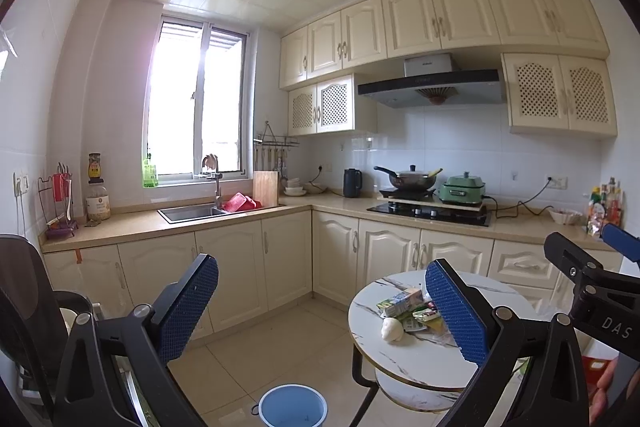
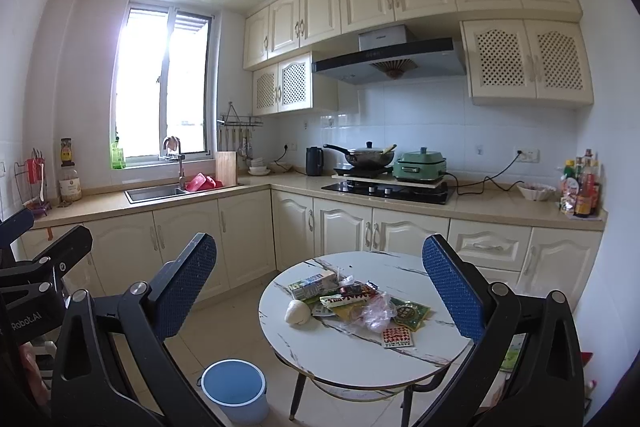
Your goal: Collect trash
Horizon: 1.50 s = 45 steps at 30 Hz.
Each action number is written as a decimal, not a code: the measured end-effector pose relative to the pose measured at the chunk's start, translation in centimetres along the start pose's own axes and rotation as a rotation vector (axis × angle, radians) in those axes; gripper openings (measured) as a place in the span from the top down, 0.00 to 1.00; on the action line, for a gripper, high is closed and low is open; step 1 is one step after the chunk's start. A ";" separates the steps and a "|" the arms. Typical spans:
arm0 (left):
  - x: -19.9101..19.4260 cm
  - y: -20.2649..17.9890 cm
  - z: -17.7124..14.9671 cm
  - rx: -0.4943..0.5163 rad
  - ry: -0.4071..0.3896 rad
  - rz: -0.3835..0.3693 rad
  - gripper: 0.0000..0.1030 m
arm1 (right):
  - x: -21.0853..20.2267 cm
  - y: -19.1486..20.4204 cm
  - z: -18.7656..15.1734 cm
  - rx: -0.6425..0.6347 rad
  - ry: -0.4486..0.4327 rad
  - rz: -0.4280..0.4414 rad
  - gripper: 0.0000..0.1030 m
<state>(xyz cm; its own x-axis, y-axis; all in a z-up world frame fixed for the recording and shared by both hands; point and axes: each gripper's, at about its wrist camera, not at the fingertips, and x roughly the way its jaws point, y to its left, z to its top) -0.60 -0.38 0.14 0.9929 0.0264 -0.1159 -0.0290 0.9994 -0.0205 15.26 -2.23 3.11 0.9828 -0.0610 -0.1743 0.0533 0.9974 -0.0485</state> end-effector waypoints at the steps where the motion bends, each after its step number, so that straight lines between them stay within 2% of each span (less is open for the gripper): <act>1: 0.0 0.0 0.0 0.001 0.001 -0.001 0.01 | 0.0 0.0 0.0 -0.001 0.000 0.001 0.00; 45: 0.4 -0.1 0.1 0.008 0.013 0.002 0.01 | 1.0 0.1 -0.5 -0.002 0.030 0.005 0.00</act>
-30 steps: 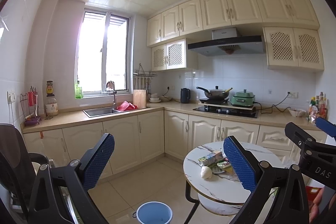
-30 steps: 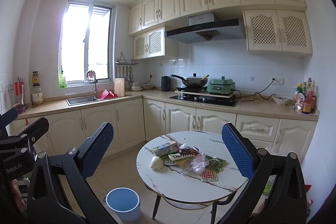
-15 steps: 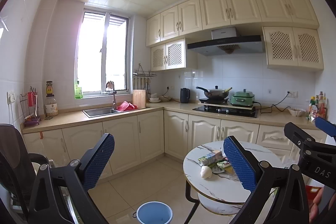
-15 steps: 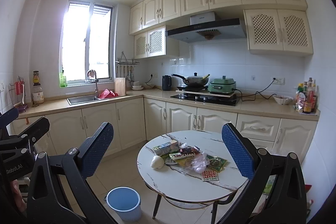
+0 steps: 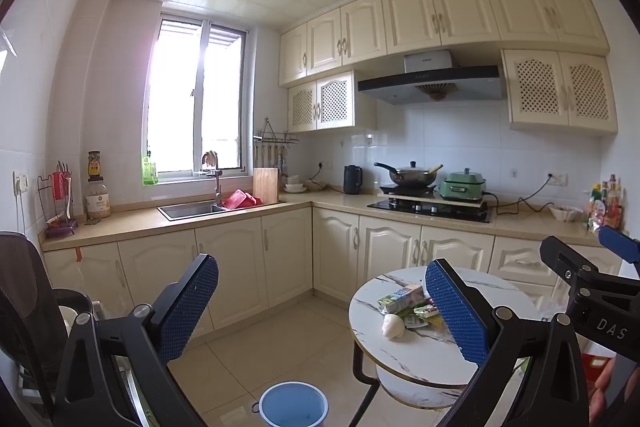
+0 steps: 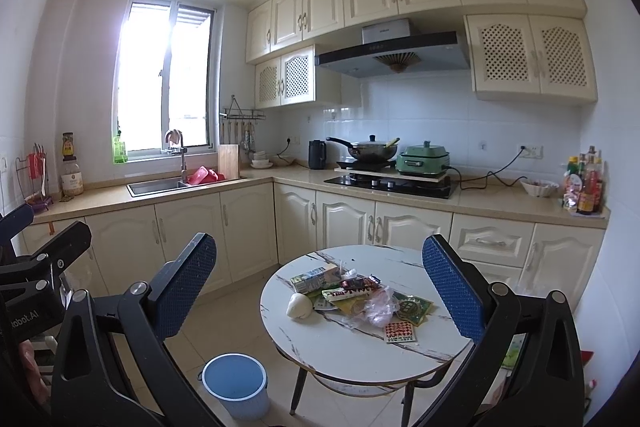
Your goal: Collect trash
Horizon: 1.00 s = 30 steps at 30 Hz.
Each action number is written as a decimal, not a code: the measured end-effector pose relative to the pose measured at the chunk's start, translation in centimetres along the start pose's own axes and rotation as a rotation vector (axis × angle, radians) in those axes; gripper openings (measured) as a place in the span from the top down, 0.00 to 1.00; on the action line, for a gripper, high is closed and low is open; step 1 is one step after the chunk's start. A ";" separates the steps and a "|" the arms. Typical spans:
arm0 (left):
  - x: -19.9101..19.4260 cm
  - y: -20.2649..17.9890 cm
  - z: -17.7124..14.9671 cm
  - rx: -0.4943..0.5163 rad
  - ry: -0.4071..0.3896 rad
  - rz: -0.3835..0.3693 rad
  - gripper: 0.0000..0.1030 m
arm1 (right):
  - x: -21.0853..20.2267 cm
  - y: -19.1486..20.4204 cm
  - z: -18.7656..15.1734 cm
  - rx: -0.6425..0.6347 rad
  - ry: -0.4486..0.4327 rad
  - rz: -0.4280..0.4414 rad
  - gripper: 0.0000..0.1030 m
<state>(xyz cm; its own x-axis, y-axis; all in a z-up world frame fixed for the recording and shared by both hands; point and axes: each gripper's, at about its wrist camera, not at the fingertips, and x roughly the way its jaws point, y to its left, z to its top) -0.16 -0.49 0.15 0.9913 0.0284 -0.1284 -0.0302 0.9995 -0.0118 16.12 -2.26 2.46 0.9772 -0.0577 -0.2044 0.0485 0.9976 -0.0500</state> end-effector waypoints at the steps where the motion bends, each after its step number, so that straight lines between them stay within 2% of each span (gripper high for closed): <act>1: 0.1 0.0 0.0 0.001 0.002 0.001 0.01 | 0.1 -0.1 0.0 0.001 0.003 -0.002 0.00; 7: 1.7 -0.2 -0.5 0.011 0.000 -0.002 0.01 | 1.8 -1.3 -0.7 0.012 0.019 -0.019 0.00; 12: 5.9 -0.2 -1.3 0.009 0.050 -0.016 0.01 | 5.1 -4.0 -2.2 0.046 0.073 -0.060 0.00; 16: 11.0 -0.7 -2.8 0.015 0.136 -0.020 0.01 | 8.6 -7.1 -4.8 0.074 0.150 -0.105 0.00; 19: 15.9 -1.2 -4.7 0.023 0.238 -0.027 0.01 | 12.0 -10.0 -7.9 0.103 0.238 -0.142 0.00; 22: 21.0 -2.0 -6.0 0.019 0.344 -0.061 0.01 | 15.5 -12.6 -11.0 0.122 0.333 -0.153 0.00; 27: 28.0 -3.7 -7.5 0.021 0.462 -0.134 0.01 | 21.0 -15.1 -15.8 0.118 0.464 -0.161 0.00; 30: 33.4 -4.9 -7.9 0.051 0.531 -0.159 0.01 | 23.3 -16.0 -17.9 0.126 0.514 -0.160 0.00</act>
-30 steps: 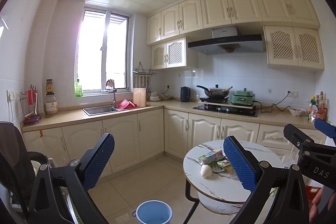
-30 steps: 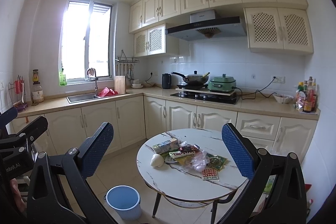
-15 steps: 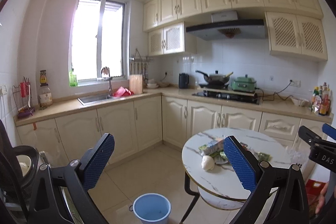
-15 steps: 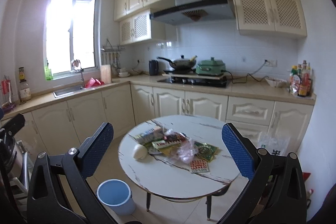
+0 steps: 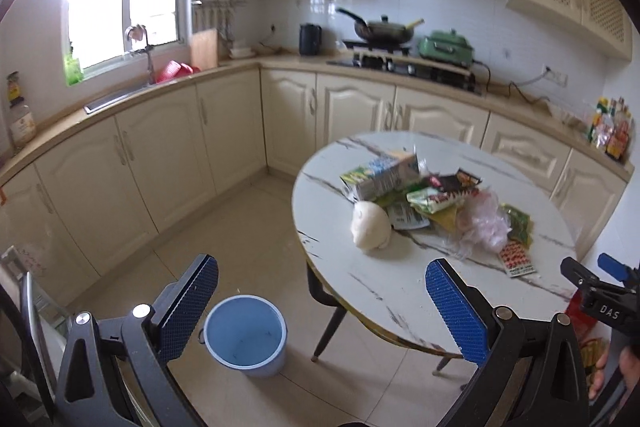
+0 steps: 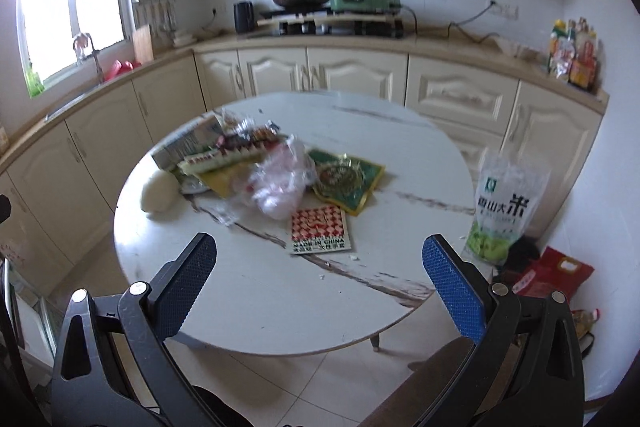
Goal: Collect trash
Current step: 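Grasp the white bun with the left gripper while the right gripper grasps the clear plastic bag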
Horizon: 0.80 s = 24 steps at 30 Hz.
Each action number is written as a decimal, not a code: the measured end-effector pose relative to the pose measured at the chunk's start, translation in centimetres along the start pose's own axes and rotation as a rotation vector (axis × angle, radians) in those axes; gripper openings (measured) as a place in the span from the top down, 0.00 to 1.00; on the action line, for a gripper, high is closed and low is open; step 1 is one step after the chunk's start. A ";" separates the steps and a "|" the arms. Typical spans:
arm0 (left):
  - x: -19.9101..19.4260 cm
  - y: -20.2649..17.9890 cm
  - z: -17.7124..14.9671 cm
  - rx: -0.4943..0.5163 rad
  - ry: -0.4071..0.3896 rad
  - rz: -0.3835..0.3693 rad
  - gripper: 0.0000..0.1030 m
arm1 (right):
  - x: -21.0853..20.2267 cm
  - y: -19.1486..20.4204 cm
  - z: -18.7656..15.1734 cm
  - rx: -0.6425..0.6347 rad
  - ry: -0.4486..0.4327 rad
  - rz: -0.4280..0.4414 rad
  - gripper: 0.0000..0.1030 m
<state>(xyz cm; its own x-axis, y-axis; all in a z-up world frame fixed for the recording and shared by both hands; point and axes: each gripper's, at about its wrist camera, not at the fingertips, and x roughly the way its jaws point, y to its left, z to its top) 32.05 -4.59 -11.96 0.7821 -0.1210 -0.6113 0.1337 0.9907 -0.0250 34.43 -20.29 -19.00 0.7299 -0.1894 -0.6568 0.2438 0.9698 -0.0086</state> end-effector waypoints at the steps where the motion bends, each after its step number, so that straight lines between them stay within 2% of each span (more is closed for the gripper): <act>1: 1.6 0.1 0.6 0.010 0.016 -0.009 0.01 | 0.9 -0.1 -0.1 0.002 0.015 -0.003 0.00; 6: 9.7 0.5 3.7 0.024 0.121 -0.061 0.01 | 4.7 -1.2 0.2 0.015 0.057 -0.011 0.00; 10: 16.1 1.2 6.4 0.055 0.171 -0.044 0.03 | 7.0 -2.5 1.0 0.035 0.074 -0.029 0.00; 14: 20.8 1.7 8.9 0.060 0.196 -0.039 0.08 | 9.0 -3.5 1.9 0.048 0.083 -0.033 0.00; 17: 23.6 1.2 10.1 0.070 0.201 -0.040 0.20 | 10.4 -4.0 2.5 0.045 0.093 -0.051 0.00; 20: 25.2 1.5 10.6 0.068 0.208 -0.090 0.26 | 11.7 -4.3 3.1 0.033 0.109 -0.052 0.00; 23: 25.2 1.5 10.0 0.069 0.193 -0.145 0.45 | 12.2 -4.2 3.6 0.019 0.110 -0.015 0.00; 24: 25.2 1.7 9.9 0.074 0.187 -0.171 0.56 | 12.2 -3.8 3.8 0.018 0.104 0.006 0.00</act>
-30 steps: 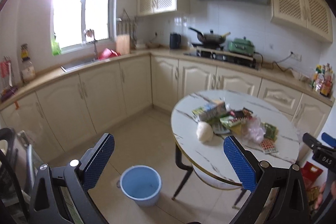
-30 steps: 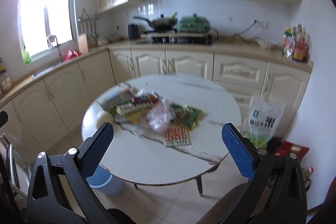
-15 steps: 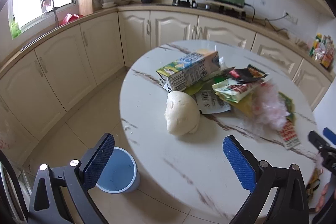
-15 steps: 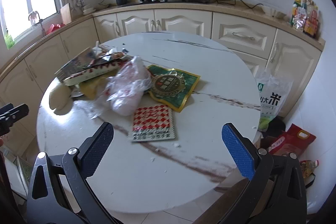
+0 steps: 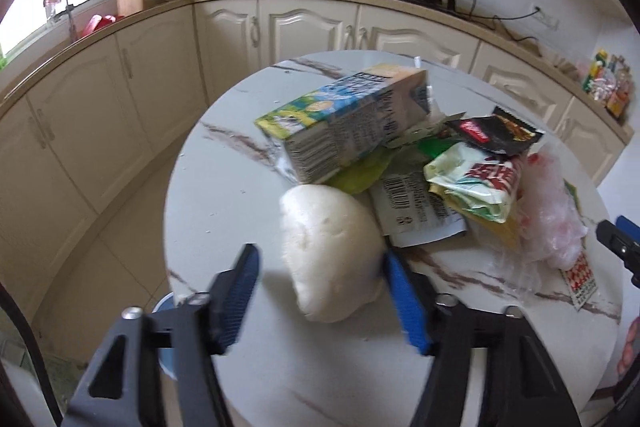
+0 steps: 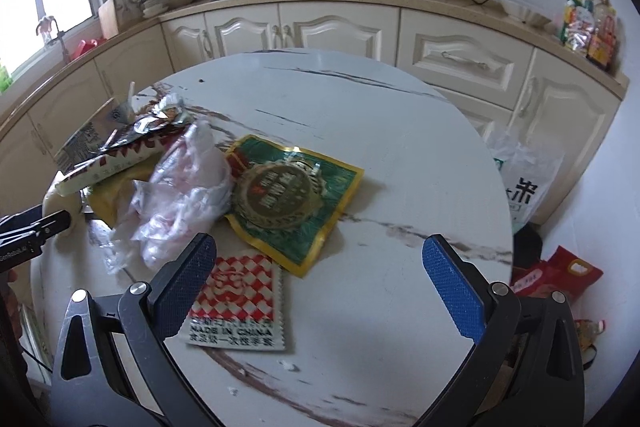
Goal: Collect trash
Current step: 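Grasp the white bun with the left gripper while the right gripper grasps the clear plastic bag, then carry the bun and plastic bag over the blue bucket and open both grippers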
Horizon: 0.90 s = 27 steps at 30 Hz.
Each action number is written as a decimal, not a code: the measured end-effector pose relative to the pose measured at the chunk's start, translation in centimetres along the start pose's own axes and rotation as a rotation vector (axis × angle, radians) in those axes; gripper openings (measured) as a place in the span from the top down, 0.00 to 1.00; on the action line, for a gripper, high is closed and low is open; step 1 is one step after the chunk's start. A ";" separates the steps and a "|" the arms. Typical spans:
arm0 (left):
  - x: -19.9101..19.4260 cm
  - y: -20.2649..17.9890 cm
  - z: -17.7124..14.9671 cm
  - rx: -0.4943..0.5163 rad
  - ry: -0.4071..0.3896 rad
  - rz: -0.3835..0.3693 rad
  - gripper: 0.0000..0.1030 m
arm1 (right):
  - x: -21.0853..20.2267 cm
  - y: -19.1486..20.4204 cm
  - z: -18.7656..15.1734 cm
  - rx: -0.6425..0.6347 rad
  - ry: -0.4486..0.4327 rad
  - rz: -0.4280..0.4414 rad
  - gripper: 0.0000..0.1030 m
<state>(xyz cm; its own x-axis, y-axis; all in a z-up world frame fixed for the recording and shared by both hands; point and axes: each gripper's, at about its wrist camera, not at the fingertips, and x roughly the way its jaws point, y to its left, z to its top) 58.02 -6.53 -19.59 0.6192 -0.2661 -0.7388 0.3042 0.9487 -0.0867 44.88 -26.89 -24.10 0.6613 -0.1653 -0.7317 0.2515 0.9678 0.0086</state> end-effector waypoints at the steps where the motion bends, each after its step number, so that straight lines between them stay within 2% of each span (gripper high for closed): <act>1: 0.2 0.2 0.0 0.011 -0.008 -0.006 0.56 | 0.0 0.4 0.2 -0.002 -0.007 0.021 0.00; 7: -1.7 1.5 -2.7 0.015 -0.044 -0.056 0.59 | 2.0 3.6 1.4 -0.004 0.007 0.128 0.00; 14: -6.4 2.7 -5.3 0.025 -0.094 -0.110 0.59 | 4.7 5.5 2.1 -0.003 0.064 0.176 0.00; 15: -7.0 2.9 -5.7 0.029 -0.099 -0.112 0.59 | 5.0 5.7 2.2 -0.004 0.069 0.184 0.03; 17: -8.3 2.9 -6.4 0.031 -0.107 -0.123 0.59 | 5.5 6.0 2.3 -0.010 0.081 0.204 0.27; 18: -8.9 2.8 -6.8 0.031 -0.110 -0.129 0.59 | 5.5 6.0 2.4 -0.013 0.073 0.208 0.31; 19: -9.4 3.1 -7.1 0.033 -0.110 -0.133 0.59 | 5.6 6.1 2.4 -0.018 0.076 0.235 0.49; 23: -11.4 3.2 -7.8 0.028 -0.120 -0.153 0.59 | 5.1 5.9 2.2 -0.035 0.065 0.237 0.57; 27: -13.3 3.7 -8.4 0.030 -0.134 -0.175 0.59 | 3.3 4.5 1.9 0.010 0.027 0.218 0.59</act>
<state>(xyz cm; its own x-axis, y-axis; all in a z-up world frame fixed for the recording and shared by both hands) 44.80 1.92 -15.65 0.6449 -0.4484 -0.6188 0.4354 0.8811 -0.1847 49.52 -23.39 -25.20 0.6821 0.0531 -0.7294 0.1118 0.9781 0.1757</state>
